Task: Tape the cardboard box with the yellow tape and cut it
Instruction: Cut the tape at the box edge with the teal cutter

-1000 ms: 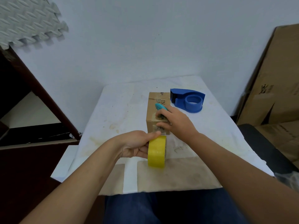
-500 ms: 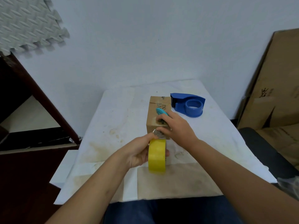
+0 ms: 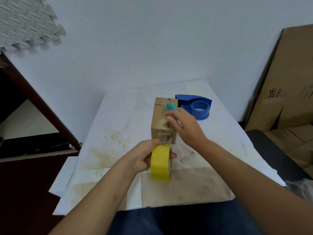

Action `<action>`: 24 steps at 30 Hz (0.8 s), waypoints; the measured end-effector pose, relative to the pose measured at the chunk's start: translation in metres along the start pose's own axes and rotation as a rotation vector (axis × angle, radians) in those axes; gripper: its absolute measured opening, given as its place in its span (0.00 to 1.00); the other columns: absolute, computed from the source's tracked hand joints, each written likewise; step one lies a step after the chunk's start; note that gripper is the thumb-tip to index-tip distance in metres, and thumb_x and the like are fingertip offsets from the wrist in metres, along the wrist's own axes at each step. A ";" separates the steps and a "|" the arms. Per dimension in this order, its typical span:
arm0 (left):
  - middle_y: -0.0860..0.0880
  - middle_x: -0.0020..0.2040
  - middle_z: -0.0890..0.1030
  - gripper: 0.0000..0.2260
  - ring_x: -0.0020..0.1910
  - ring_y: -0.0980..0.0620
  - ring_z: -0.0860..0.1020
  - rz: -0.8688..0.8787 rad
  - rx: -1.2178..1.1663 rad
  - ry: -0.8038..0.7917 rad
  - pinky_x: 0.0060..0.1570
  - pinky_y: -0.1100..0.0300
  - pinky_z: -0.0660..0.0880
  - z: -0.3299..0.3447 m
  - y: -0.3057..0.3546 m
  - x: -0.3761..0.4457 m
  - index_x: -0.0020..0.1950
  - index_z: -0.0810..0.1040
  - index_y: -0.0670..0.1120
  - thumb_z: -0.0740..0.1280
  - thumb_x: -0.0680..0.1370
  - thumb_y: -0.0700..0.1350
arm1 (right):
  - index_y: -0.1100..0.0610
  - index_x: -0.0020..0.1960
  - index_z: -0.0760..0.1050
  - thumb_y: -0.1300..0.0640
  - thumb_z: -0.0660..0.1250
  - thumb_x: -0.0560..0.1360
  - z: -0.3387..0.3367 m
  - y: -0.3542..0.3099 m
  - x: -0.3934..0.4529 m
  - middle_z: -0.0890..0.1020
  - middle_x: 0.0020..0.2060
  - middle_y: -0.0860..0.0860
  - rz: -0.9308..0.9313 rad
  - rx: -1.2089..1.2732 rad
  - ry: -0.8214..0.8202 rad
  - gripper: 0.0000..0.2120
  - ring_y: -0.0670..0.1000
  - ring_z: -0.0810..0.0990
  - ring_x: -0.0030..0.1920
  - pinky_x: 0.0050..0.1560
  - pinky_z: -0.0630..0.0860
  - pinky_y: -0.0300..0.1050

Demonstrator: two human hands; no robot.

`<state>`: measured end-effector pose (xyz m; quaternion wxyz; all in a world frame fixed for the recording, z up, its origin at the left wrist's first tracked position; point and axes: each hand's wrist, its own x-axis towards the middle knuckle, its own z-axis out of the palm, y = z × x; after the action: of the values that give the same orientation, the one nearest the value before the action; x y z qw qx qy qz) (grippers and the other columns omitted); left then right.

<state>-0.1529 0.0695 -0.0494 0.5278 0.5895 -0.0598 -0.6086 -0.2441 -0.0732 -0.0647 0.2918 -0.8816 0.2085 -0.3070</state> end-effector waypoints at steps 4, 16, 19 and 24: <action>0.30 0.61 0.78 0.14 0.31 0.44 0.85 0.011 -0.013 -0.002 0.40 0.52 0.83 -0.001 -0.002 0.000 0.65 0.74 0.38 0.60 0.81 0.39 | 0.54 0.59 0.75 0.59 0.56 0.82 -0.016 -0.003 0.001 0.82 0.50 0.51 0.213 0.361 0.213 0.11 0.42 0.82 0.42 0.44 0.79 0.36; 0.32 0.51 0.84 0.14 0.33 0.45 0.85 0.014 0.039 0.009 0.42 0.53 0.82 0.000 -0.002 -0.003 0.66 0.73 0.41 0.60 0.82 0.42 | 0.63 0.60 0.75 0.56 0.63 0.79 -0.028 -0.003 -0.025 0.84 0.42 0.53 0.457 0.787 -0.004 0.13 0.43 0.80 0.36 0.38 0.76 0.35; 0.33 0.50 0.84 0.14 0.34 0.46 0.85 0.026 0.049 0.011 0.43 0.53 0.82 0.000 -0.003 -0.005 0.67 0.73 0.42 0.60 0.82 0.43 | 0.64 0.56 0.76 0.54 0.64 0.79 -0.027 -0.009 -0.027 0.83 0.39 0.52 0.444 0.722 -0.027 0.14 0.42 0.78 0.34 0.35 0.74 0.36; 0.33 0.53 0.84 0.14 0.34 0.46 0.85 0.037 0.028 -0.001 0.43 0.54 0.82 -0.002 -0.005 -0.006 0.66 0.74 0.41 0.61 0.81 0.43 | 0.57 0.52 0.77 0.50 0.61 0.79 -0.028 -0.017 -0.030 0.82 0.37 0.49 0.375 0.436 -0.073 0.12 0.45 0.79 0.37 0.39 0.75 0.41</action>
<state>-0.1558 0.0768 -0.0497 0.5304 0.5954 -0.0794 -0.5982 -0.2810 -0.0552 -0.0480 0.5334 -0.7545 0.2862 -0.2534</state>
